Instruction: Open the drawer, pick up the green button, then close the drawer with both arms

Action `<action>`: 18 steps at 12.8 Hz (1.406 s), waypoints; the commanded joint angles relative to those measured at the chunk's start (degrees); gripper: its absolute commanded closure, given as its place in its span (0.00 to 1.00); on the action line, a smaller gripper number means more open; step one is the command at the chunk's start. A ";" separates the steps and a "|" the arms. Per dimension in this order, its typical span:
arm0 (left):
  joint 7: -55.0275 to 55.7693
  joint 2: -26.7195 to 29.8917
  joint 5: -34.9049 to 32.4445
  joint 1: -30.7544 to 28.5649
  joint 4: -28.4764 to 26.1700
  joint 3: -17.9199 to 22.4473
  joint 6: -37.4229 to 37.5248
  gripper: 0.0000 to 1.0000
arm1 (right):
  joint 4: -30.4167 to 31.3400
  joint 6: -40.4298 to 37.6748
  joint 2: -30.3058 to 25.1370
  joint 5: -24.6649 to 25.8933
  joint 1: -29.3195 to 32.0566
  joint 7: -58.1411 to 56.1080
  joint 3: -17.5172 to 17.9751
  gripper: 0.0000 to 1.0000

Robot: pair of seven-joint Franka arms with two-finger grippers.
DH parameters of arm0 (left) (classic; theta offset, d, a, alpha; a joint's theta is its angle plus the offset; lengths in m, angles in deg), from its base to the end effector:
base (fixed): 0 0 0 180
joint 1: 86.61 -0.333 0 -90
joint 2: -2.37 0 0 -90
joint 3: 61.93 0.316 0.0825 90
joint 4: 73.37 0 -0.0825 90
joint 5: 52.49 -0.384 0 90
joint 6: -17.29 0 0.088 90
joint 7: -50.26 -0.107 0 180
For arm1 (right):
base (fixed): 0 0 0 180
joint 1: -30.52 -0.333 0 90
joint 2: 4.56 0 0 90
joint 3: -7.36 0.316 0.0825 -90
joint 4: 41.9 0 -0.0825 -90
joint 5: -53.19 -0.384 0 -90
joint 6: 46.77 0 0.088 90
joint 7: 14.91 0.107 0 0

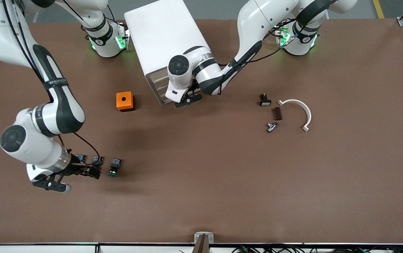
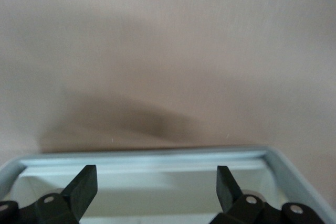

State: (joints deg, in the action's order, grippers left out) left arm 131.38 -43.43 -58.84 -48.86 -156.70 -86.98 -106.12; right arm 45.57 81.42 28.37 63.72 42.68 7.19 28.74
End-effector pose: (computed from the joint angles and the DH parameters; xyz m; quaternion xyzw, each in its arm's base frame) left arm 0.3821 -0.6069 0.2392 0.9768 0.1834 -0.1082 0.0212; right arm 0.7126 0.0646 0.3579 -0.9911 0.0976 -0.0800 0.0433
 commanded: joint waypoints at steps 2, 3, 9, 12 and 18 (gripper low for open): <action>-0.43 8.16 -2.52 -8.64 -0.34 0.18 5.18 0.00 | 2.00 -6.34 -9.35 1.25 0.06 -0.57 0.86 0.00; -0.52 10.36 -4.88 -10.75 -0.34 0.18 6.24 0.00 | 1.92 -9.50 -11.90 1.16 -0.12 -0.66 0.95 0.00; -15.34 22.31 -8.25 -22.97 -0.34 0.01 19.23 0.00 | 1.48 -19.63 -20.96 0.02 -4.32 -0.74 -2.55 0.00; -26.32 27.94 -8.16 -28.25 -0.08 0.09 24.43 0.00 | 1.83 -24.90 -26.24 -6.02 -14.86 -3.80 -16.06 0.00; -46.54 34.98 -7.28 -41.33 2.56 0.01 34.36 0.00 | 7.00 -29.84 -36.08 -8.95 -15.33 -10.05 -20.67 0.00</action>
State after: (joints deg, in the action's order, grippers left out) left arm 89.84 -10.66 -66.01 -86.80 -154.25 -86.42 -74.19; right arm 47.79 51.24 -3.36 55.40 27.88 -1.21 8.73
